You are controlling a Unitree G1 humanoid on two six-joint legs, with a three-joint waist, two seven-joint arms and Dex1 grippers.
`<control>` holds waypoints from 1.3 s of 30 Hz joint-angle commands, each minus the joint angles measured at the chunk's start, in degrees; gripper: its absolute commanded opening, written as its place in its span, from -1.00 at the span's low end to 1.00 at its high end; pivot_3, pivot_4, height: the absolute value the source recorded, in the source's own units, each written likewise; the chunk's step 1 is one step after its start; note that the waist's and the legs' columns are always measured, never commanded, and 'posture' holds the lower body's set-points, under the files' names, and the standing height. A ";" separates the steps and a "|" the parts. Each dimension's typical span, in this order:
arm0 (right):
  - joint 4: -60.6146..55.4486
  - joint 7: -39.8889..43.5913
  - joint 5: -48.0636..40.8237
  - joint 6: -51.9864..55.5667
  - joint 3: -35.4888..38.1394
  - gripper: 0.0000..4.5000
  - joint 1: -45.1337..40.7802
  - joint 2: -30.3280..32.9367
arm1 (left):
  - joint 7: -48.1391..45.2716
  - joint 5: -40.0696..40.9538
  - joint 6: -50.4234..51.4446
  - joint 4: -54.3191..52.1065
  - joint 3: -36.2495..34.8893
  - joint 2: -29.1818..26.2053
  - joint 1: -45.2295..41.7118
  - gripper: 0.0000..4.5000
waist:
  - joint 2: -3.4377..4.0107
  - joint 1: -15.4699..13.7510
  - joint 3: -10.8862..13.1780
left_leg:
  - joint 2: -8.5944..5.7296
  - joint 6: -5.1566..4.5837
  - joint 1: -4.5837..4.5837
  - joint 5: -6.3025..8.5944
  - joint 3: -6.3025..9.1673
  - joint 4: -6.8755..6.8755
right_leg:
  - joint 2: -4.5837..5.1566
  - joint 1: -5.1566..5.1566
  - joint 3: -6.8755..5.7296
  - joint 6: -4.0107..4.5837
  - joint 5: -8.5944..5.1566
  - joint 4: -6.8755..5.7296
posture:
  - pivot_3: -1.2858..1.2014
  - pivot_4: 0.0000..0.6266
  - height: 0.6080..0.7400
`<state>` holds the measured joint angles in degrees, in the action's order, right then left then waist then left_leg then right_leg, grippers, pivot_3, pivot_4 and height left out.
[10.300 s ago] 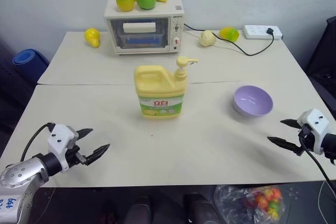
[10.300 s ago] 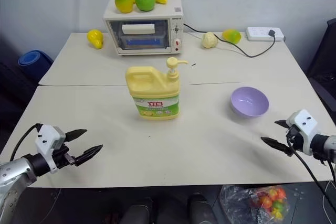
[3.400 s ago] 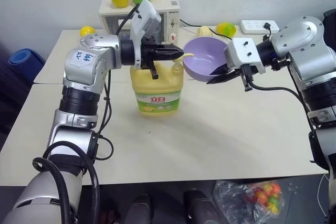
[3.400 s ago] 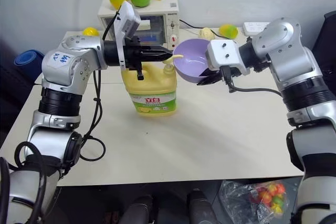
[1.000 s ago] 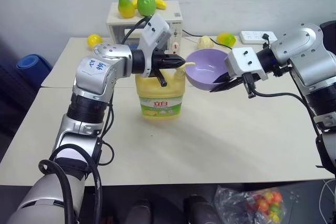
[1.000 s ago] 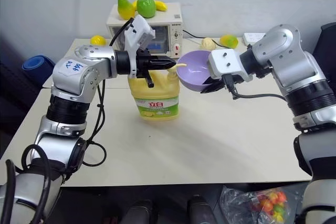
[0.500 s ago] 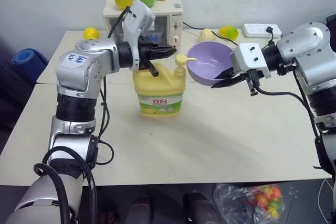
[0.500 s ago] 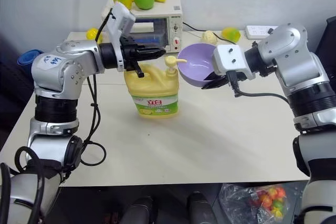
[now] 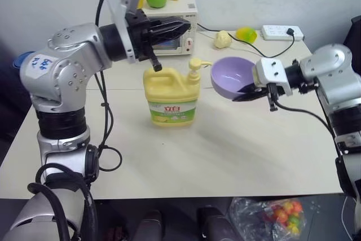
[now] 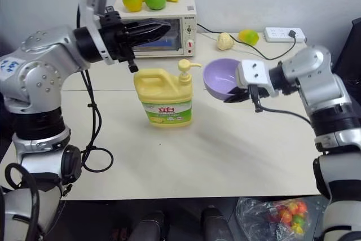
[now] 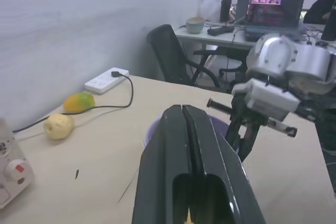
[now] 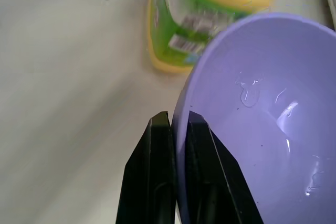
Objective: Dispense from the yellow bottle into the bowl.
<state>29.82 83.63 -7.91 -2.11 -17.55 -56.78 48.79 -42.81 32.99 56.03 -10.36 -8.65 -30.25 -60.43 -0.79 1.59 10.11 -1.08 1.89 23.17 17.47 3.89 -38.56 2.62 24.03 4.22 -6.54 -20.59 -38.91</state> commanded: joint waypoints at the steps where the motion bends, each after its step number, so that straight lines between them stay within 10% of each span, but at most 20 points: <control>1: 3.50 -6.79 1.97 0.18 4.49 -1.00 3.51 0.58 | -1.73 5.38 1.77 -7.19 -2.65 -2.91 2.36 -0.99 | 0.00 0.01 0.00 | 0.00 0.00 0.01 0.00 0.00 -0.05 | 0.00 0.00 0.01 0.00 0.00 -0.02 | 0.03 -0.52 1.00; 22: 29.44 -28.34 13.77 -11.08 5.81 -1.00 10.77 -5.56 | -8.06 19.95 4.47 -19.47 -2.69 -18.30 15.52 -0.99 | 0.00 1.57 0.00 | 0.01 -0.07 -0.77 0.04 -0.02 -0.15 | -0.08 -0.84 0.07 0.00 0.00 -0.06 | 0.03 -0.52 1.00; 36: 27.97 -28.74 12.17 -8.86 10.14 0.97 9.66 -4.98 | -9.07 18.68 0.70 -17.98 -1.29 -20.92 18.05 -1.00 | 0.06 1.69 0.03 | 0.02 -0.10 -1.05 0.06 0.06 0.27 | -0.07 -1.23 0.07 0.00 0.00 0.37 | 0.03 -0.52 1.00; 39: 23.27 -24.73 8.95 -5.57 12.96 0.99 9.62 -3.23 | -9.43 18.37 -0.28 -17.84 -1.99 -21.35 19.20 -1.00 | 0.08 1.68 0.04 | 0.03 -0.10 -1.05 0.06 0.06 0.27 | -0.07 -1.22 0.07 0.00 0.00 0.37 | 0.03 -0.52 1.00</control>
<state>57.88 56.40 4.19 -9.80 -7.98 -46.20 42.90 -51.73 51.57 57.56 -28.33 -9.38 -50.48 -41.61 -0.71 3.28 10.15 -1.05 1.80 22.12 17.53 3.95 -38.28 2.55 22.81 4.29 -6.54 -20.59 -38.54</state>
